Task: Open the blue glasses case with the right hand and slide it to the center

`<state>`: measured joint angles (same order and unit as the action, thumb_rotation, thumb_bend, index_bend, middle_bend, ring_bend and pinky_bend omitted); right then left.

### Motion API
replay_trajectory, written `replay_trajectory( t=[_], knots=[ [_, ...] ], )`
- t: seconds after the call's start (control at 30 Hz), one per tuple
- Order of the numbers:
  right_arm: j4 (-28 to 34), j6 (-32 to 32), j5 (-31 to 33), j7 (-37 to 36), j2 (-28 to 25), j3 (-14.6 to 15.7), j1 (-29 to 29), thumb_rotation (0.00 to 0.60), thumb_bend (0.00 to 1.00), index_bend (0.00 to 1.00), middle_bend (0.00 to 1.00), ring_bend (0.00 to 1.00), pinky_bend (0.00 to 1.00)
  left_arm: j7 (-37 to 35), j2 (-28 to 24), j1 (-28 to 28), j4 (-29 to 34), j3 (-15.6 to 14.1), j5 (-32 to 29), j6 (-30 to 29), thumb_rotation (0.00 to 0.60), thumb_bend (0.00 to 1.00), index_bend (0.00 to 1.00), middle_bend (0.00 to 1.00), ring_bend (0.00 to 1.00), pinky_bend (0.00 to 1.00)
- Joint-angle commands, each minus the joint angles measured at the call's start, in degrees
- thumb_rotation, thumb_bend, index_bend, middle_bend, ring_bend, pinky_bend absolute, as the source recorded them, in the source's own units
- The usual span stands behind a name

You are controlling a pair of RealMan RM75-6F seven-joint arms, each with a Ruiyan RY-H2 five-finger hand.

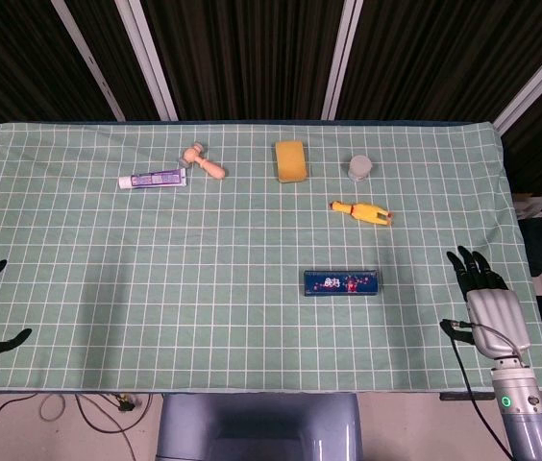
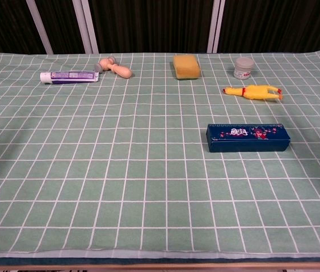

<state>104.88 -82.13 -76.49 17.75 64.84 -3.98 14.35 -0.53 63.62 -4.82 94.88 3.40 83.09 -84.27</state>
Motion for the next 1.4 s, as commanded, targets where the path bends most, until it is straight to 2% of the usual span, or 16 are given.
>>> replay_trajectory(
  t=[0.03,0.2,0.53,0.7,1.03,1.2,1.4],
  knots=[
    [-0.6,0.3,0.4,-0.5,0.1,-0.2,-0.2,0.600,0.05,0.00,0.00,0.00,0.25,0.0,-0.1,-0.1,0.1,0.1,-0.2,0.2,0.600,0.00,0.00,0.00,0.00,0.00],
    [-2.1,1.3,0.3,-0.8,0.6,-0.3,0.0,0.600,0.05,0.00,0.00,0.00,0.25,0.1,-0.3,0.2,0.4,0.0,-0.4,0.0,0.600,0.00,0.00,0.00,0.00,0.00],
    [-0.6,2.1,0.8,-0.1,0.5,-0.8,-0.1,0.600,0.05,0.00,0.00,0.00,0.25,0.9,0.0,0.0,0.0,0.4,-0.4,-0.4,0.600,0.00,0.00,0.00,0.00,0.00],
    [1.0,4.6,2.1,2.7,1.8,-2.0,2.0,0.600,0.05,0.00,0.00,0.00,0.25,0.8,0.1,0.1,0.1,0.4,-1.0,0.0,0.600,0.00,0.00,0.00,0.00,0.00],
    [1.8,13.2,10.9,15.3,11.2,-5.9,11.0,0.600,0.10,0.00,0.00,0.00,0.25,0.2,-0.2,-0.1,0.3,0.5,-1.3,0.4,0.600,0.00,0.00,0.00,0.00,0.00],
    [0.9,15.5,16.9,21.9,16.5,-7.2,15.1,0.600,0.10,0.08,0.00,0.00,0.25,-0.5,-0.6,-0.3,0.8,0.7,-2.4,1.4,0.600,0.00,0.00,0.00,0.00,0.00],
    [-0.4,16.1,22.9,26.2,21.3,-8.2,18.5,0.600,0.11,0.12,0.00,0.00,0.25,-0.4,-0.8,-0.5,1.0,0.6,-2.9,2.2,0.600,0.00,0.00,0.00,0.00,0.00]
  ],
)
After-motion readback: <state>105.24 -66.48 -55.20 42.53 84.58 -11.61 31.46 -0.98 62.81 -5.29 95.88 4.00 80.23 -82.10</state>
